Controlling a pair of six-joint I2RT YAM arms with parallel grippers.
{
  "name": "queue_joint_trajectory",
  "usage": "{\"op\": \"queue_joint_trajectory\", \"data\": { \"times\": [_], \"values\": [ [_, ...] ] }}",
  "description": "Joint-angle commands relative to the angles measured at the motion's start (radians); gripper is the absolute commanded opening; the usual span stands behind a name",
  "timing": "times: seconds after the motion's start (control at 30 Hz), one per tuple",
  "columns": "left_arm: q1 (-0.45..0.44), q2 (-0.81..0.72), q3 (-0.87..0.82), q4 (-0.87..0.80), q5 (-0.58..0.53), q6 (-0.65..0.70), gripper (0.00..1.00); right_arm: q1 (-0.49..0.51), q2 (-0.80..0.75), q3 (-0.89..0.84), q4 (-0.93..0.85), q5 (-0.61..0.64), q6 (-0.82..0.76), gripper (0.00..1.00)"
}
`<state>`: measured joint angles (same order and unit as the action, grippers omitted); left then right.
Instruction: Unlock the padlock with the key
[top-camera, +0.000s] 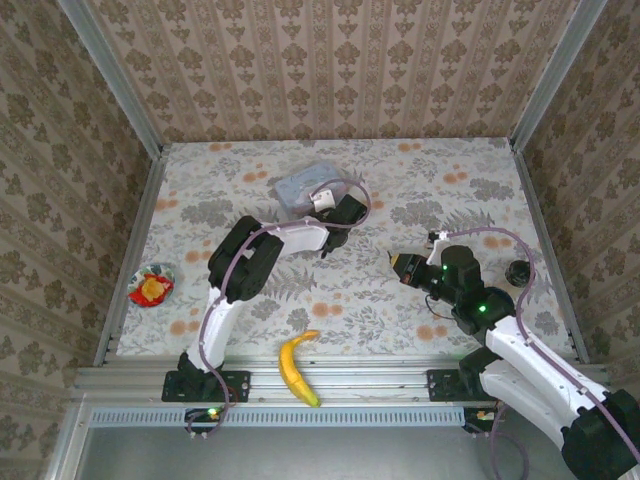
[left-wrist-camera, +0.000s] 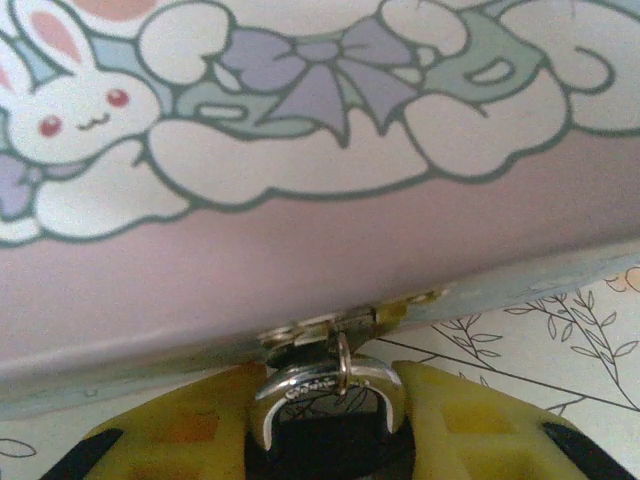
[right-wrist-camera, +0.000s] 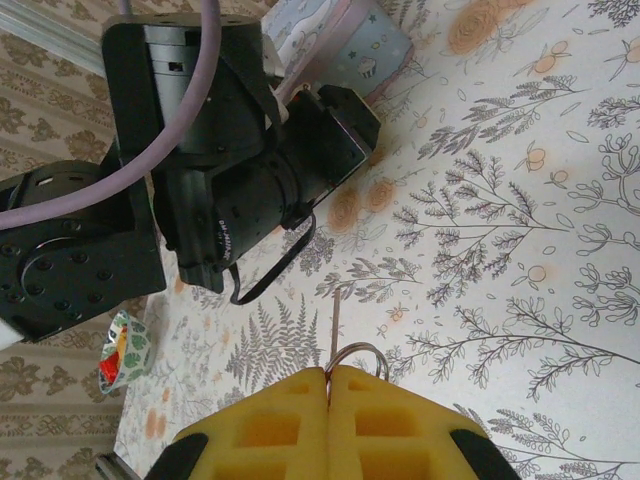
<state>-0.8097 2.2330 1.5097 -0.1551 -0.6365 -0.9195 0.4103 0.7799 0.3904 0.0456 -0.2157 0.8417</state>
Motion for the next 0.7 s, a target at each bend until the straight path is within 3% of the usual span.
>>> {"op": "queue_joint_trajectory", "data": {
  "times": [0.0,0.23,0.67],
  "values": [
    [0.005,-0.081,-0.046,0.030,0.041,0.019,0.00,-0.004,0.015,-0.038,0.056,-0.012,-0.016,0.00],
    [-0.018,-0.205,-0.165,0.035,0.125,-0.039,0.00,0.005,0.072,-0.111,0.161,0.001,-0.041,0.00],
    [-0.084,-0.314,-0.318,0.067,0.420,-0.340,0.00,0.083,0.148,-0.206,0.304,0.106,-0.078,0.00]
  ]
}}
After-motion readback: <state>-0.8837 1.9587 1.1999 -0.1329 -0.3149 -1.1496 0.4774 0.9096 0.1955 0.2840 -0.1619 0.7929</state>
